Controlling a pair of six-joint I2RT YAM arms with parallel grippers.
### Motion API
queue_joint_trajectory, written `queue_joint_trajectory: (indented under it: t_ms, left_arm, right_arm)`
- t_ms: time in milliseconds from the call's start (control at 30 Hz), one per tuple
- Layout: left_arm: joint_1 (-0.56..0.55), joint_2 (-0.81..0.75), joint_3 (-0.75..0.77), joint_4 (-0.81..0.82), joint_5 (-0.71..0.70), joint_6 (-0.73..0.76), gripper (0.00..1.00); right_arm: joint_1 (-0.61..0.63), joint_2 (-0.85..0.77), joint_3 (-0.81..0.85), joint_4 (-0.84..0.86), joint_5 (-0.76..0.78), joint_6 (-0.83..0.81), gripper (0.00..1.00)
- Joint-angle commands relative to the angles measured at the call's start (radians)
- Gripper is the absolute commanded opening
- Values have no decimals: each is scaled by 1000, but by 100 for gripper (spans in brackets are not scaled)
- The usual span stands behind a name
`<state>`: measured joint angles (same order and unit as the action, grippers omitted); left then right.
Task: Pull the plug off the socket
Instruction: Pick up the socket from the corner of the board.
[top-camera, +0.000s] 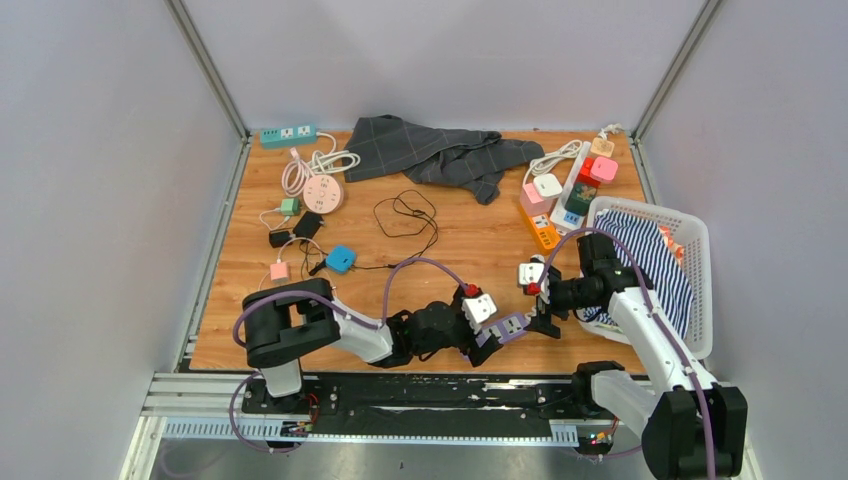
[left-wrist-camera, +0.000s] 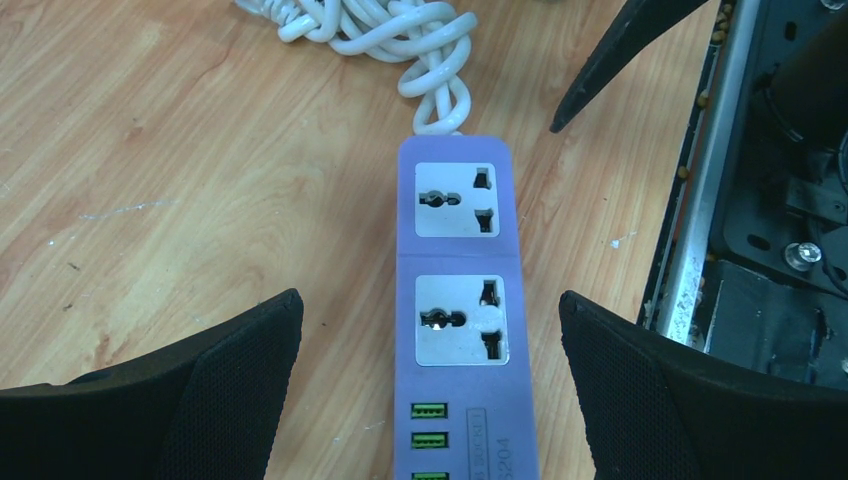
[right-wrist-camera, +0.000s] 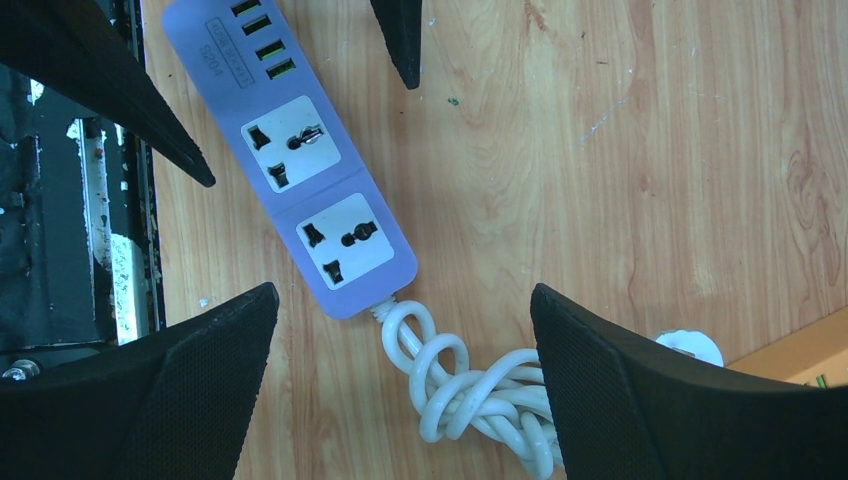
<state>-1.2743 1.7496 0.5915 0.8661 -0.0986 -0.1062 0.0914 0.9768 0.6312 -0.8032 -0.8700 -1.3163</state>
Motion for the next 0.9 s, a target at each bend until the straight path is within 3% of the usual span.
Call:
queue_joint_trajectory:
  t_ms: [0,500,867]
  left_arm:
    - [-10,33,25,-23,-30,25,100]
    - [-11,87,93,-105,2,27,78]
    - [-11,110,120,-139,8,28,69]
  right_arm:
    - [-15,-3,22,-8,-1,13,97]
    - [-15,6,21,-8,-1,11,97]
    - [-16,5,21,-11,-4,11,97]
